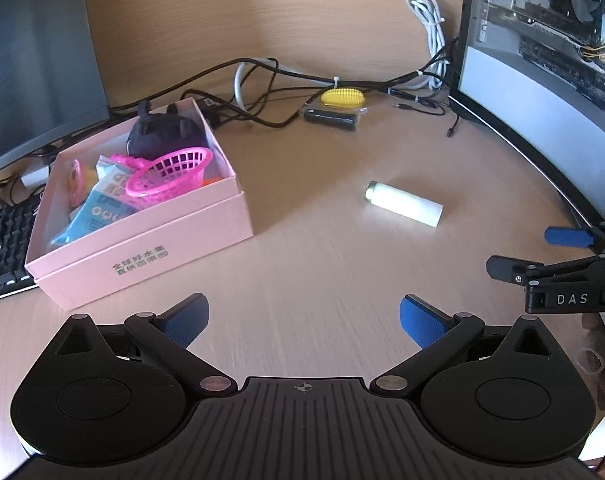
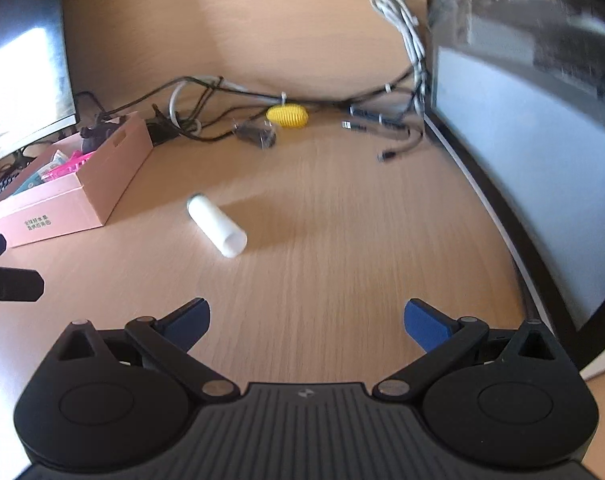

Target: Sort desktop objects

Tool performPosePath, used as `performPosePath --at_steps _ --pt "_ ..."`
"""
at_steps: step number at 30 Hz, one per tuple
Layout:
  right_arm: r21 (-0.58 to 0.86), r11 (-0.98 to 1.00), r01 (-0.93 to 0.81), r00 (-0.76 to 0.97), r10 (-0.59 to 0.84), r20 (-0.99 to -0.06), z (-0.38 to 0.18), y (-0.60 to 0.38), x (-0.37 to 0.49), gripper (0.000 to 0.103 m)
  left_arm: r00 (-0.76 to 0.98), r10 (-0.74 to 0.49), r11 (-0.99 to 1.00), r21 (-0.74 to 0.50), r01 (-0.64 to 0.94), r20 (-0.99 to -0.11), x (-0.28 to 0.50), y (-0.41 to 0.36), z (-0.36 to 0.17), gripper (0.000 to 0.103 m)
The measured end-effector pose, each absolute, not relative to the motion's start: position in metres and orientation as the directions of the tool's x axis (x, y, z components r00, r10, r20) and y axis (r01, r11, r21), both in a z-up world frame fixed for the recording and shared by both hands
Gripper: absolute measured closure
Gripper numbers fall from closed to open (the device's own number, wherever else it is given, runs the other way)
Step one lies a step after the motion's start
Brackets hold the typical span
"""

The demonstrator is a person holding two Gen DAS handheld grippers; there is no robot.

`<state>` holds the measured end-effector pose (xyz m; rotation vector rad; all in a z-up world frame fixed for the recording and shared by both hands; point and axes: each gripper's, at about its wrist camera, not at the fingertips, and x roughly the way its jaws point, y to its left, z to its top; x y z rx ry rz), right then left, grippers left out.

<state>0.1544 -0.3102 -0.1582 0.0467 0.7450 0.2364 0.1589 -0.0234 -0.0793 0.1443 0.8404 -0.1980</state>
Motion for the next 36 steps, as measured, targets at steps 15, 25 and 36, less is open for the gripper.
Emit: performPosePath --at_steps 15,25,36 --pt "0.071 0.914 -0.399 0.658 0.340 -0.672 -0.127 -0.290 0.138 0.000 0.653 -0.319 0.873 0.056 0.485 -0.687 0.200 -0.062 -0.083 0.000" --pt "-0.021 0.954 -0.298 0.655 0.188 -0.732 -0.124 -0.294 0.105 0.000 0.627 -0.362 0.833 0.062 0.550 -0.690 0.256 -0.118 -0.127 0.000" --pt "-0.004 0.963 -0.270 0.658 0.182 -0.731 -0.123 -0.287 0.104 0.000 0.610 -0.379 0.841 0.017 0.541 -0.696 0.272 -0.121 -0.140 0.022"
